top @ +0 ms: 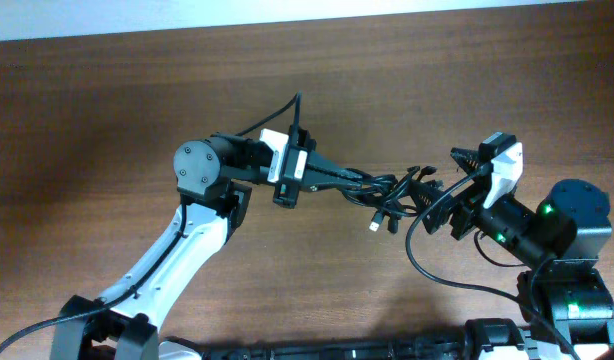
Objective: Untangle cables
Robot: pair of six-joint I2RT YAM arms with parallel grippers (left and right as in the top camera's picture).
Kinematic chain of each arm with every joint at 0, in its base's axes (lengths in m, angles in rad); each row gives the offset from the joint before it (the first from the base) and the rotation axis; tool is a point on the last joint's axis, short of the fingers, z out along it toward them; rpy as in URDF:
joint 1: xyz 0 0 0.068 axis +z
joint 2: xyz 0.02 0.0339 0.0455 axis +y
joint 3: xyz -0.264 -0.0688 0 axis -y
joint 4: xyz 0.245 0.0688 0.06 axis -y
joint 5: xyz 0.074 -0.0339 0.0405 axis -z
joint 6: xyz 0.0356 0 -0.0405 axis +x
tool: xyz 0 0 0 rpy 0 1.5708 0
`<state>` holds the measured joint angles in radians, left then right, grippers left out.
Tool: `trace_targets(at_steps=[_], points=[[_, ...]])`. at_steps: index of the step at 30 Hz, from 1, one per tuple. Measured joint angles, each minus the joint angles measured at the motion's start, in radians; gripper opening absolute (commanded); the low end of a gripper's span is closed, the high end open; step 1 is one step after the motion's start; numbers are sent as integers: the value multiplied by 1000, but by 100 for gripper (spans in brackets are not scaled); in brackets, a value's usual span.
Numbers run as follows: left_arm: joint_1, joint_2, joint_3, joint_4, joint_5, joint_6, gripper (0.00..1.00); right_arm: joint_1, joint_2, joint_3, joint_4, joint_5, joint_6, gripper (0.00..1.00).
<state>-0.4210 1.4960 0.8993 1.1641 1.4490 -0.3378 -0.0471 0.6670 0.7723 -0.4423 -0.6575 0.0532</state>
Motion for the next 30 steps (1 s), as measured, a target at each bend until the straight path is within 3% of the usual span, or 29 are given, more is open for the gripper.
trace_targets(at_steps=[17,25,30], points=[[-21,0,0,0,123,0,0,0,0,0,114,2,230,99],[-21,0,0,0,79,0,0,0,0,0,101,2,229,99],[-21,0,0,-1,13,0,0,0,0,0,37,1,158,99]])
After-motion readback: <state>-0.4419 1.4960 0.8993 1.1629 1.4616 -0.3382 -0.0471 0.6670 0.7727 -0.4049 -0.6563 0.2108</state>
